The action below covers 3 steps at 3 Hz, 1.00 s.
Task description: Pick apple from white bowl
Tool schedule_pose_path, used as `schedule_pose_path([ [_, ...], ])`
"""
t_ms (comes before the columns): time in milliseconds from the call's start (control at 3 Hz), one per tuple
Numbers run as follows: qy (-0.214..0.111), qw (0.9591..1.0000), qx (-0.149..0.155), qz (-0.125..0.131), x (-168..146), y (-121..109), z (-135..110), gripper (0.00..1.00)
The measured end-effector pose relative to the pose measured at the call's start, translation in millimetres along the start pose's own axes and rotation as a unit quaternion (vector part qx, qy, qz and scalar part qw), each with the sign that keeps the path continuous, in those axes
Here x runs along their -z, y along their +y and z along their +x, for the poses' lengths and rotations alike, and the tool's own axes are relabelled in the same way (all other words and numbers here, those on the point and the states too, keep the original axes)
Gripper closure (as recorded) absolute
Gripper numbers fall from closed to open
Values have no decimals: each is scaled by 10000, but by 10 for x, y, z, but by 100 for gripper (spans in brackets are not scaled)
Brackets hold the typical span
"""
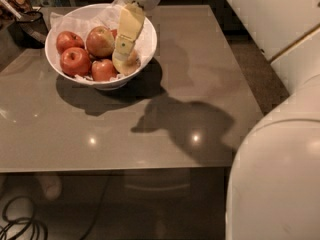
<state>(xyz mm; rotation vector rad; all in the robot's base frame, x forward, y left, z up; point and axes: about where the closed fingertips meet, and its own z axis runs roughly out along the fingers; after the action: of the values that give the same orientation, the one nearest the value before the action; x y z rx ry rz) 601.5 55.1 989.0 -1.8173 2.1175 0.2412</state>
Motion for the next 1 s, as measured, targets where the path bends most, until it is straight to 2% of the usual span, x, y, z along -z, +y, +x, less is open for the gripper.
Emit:
schedule_pose_path([
  [667,83,9996,-134,-232,-258,-58,41,9],
  [1000,115,9994,-140,-287,-337,-84,32,16],
])
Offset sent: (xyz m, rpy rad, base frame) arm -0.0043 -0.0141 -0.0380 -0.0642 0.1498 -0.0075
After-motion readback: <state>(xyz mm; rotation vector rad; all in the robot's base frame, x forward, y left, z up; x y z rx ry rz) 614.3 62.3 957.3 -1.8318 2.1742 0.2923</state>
